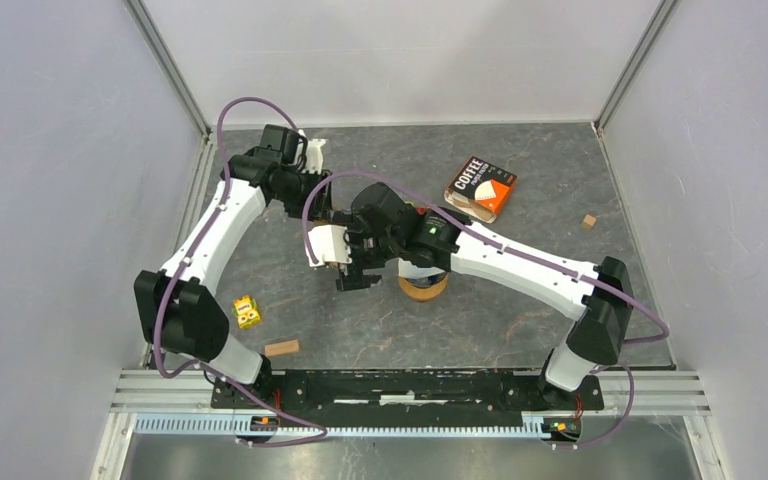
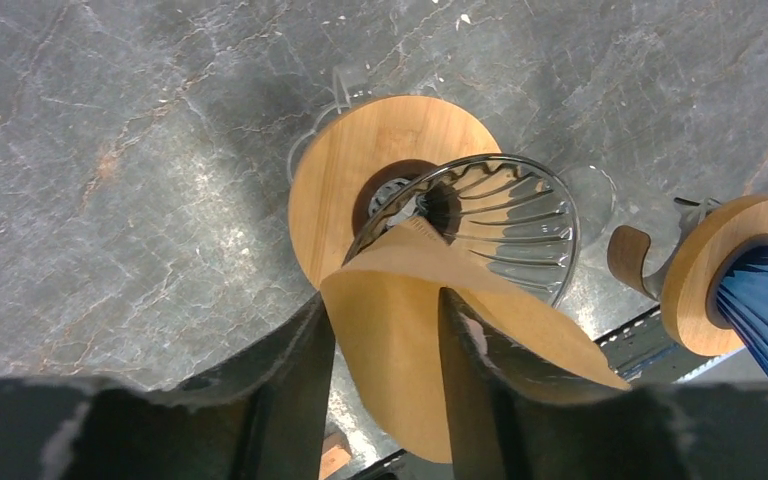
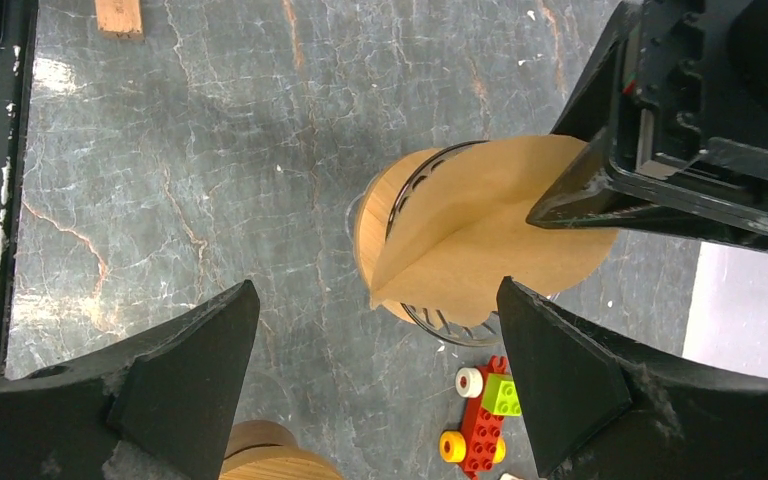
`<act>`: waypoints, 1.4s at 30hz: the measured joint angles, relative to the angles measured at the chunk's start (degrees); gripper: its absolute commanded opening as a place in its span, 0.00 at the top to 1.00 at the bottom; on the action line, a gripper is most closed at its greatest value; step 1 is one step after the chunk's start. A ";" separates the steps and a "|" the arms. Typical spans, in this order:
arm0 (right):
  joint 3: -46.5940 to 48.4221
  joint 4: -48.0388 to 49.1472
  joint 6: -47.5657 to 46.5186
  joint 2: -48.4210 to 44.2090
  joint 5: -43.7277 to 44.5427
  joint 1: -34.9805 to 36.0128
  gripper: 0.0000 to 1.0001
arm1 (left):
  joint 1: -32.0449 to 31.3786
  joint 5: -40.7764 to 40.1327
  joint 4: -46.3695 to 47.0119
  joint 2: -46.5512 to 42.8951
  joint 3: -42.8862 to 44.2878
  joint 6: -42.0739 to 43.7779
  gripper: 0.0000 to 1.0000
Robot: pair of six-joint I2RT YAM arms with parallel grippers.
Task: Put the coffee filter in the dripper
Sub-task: Place the coffee filter in the coffee dripper.
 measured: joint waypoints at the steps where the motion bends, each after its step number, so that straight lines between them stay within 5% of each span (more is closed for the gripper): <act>1: 0.00 -0.04 0.00 0.17 0.00 0.11 0.04 | 0.00 -0.24 0.02 -0.22 0.00 0.28 0.43; 10: 0.00 -0.17 0.00 0.92 0.04 0.33 0.04 | 0.02 -3.08 0.68 -4.37 -0.24 1.40 0.28; 42: 4.76 -2.21 -1.07 9.42 6.21 1.31 0.02 | 0.02 -5.09 8.00 -9.31 -10.23 2.86 0.22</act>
